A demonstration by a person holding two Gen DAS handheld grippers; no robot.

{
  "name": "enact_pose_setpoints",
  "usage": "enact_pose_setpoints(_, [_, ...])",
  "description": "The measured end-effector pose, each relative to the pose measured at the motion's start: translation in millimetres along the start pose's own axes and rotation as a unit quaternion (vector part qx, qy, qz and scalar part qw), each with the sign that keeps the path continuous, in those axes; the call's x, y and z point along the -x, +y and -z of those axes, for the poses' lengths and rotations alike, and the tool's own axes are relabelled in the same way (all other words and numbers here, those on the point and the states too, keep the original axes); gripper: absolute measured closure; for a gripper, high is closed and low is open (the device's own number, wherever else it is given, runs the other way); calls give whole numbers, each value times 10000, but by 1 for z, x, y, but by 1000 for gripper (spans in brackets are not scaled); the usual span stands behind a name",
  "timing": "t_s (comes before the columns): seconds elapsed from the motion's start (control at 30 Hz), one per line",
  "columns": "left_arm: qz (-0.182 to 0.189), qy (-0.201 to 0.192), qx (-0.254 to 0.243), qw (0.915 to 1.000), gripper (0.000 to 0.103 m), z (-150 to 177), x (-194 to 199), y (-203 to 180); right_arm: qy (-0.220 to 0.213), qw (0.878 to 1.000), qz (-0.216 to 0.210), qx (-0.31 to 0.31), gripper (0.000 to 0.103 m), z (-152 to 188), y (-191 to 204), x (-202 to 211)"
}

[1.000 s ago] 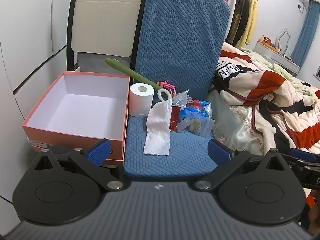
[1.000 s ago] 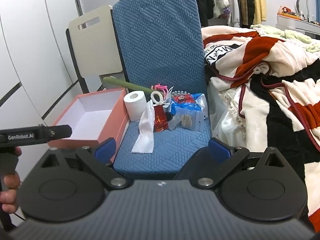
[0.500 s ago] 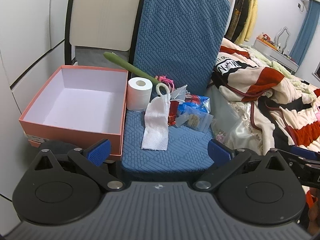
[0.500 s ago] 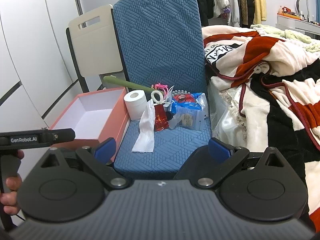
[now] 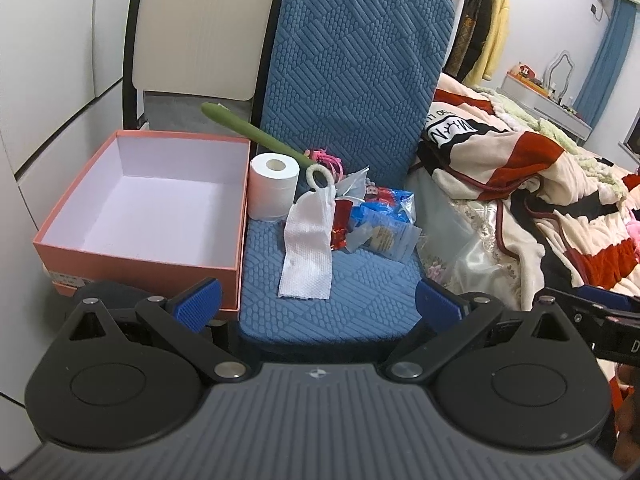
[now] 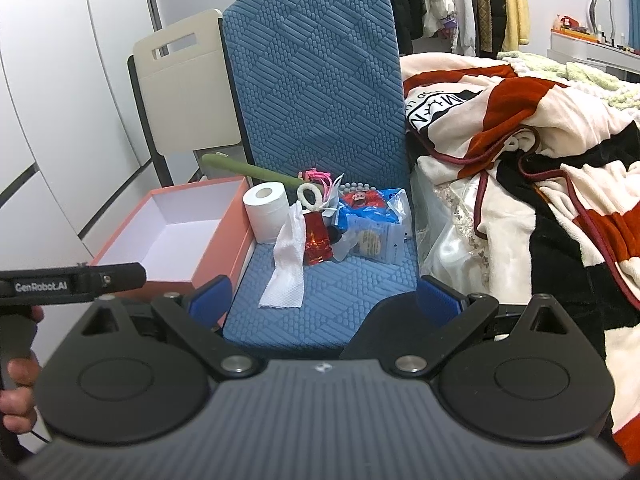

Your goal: Organize soft objects

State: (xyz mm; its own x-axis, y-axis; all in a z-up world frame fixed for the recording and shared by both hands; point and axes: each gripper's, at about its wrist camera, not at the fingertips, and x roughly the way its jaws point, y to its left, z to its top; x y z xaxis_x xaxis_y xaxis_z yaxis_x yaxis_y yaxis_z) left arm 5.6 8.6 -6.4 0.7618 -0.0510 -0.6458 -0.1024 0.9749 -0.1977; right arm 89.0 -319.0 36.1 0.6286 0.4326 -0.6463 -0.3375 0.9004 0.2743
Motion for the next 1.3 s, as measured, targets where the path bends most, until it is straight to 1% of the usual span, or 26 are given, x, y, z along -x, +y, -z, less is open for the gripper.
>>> enact_pose_setpoints(0.63, [-43,51,30,10000,0,-1,-5,4,135,9998,-87,68,3,-3,4,-10])
enact_pose_setpoints(0.77, [25,82,-48,10000,0,-2,-8,5,140,9999,-76,59,3,-2,4,-13])
enact_pose_setpoints(0.83, [-81,69,-115,9999,0,-7,-10,7,141,9999,-90,44,3,-2,4,-14])
enact_pose_setpoints(0.97, [-136,24,-234,9996,0,-12,-17,9,181,9998,-92,43,3,2,3,-21])
enact_pose_setpoints(1.17, [-61,104,-293,9995,0,-12,-36,8,221,9997,-67,-34,3,6,-4,-39])
enact_pose_setpoints(1.3, [-77,171,-304,9994,0,-9,-51,7,289,9995,-30,-101,3,14,-10,-52])
